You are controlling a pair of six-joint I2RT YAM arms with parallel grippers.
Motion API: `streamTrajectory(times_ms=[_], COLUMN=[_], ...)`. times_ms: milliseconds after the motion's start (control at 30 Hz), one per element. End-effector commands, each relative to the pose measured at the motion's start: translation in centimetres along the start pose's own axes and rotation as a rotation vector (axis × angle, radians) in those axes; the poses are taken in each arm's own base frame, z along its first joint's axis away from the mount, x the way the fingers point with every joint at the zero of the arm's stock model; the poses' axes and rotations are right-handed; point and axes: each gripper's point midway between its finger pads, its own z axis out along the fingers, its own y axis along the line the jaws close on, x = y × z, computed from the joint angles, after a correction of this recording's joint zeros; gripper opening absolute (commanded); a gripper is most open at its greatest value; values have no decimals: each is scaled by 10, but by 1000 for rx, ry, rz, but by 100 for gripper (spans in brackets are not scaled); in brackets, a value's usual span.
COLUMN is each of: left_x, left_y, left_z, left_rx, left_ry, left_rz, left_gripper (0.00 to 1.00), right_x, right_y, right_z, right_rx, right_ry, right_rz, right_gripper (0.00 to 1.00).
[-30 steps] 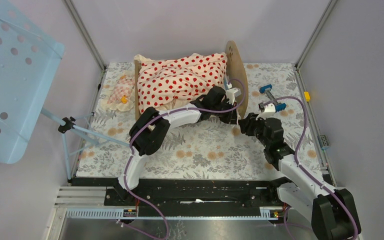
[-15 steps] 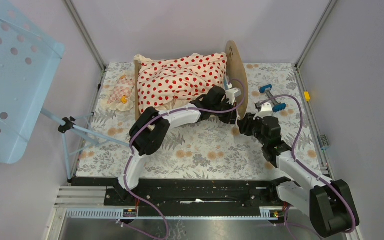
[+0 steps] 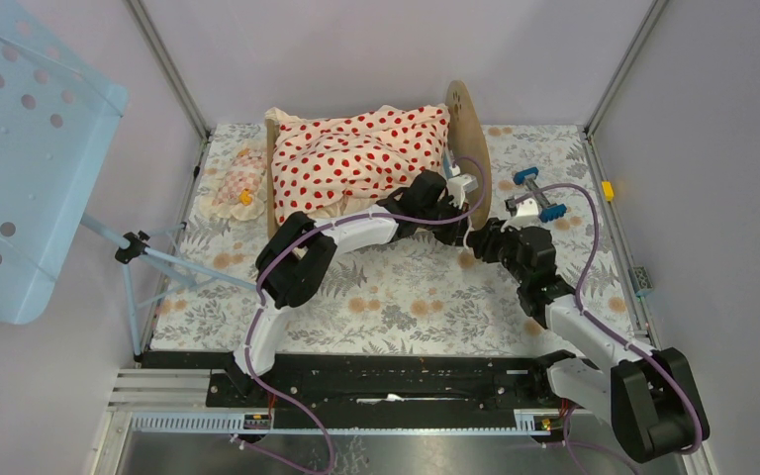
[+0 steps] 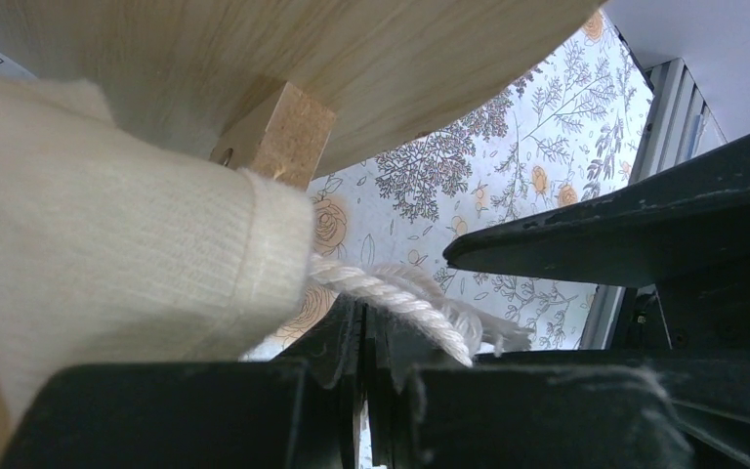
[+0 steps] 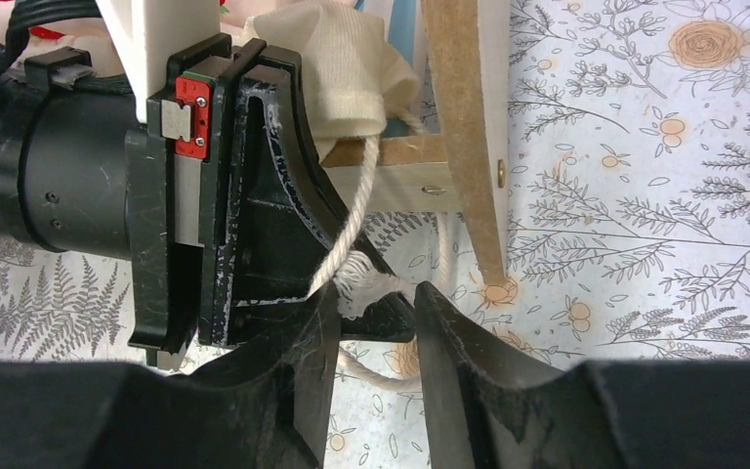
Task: Set up the pet bed
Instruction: Tie the ropes to the bed frame.
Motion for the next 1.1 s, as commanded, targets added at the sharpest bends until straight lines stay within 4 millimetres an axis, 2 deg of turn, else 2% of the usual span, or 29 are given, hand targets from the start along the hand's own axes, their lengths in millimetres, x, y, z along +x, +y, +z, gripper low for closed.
streamTrajectory(times_ms=[0,267,567,767,933,1067], left_x=[9,10,10,11,12,14], left_y=[19,18,16,15,16,16], left_z=[-3,-3,-5,-5,-6,-8], left_rx=[-44,-34,-31,-27,-29,-31], left_ry=[23,26,24,29,31,26], left_rz=[-11,-9,-1,-2,-1,2], left_gripper=[0,0,0,0,16,20], right_x=[-29,-27,-29,-23,-18,-17], right_y=[16,16,12,-1,-11,-13], right_z=[7,12,12,7,4,3], right_rx=[-61,-67,-43,28,79,92], right_ry=[-76,-70,-86,-79,-71,-70], right_rz=[2,8,6,22,32,43], right_gripper=[39,28,0,0,0,0])
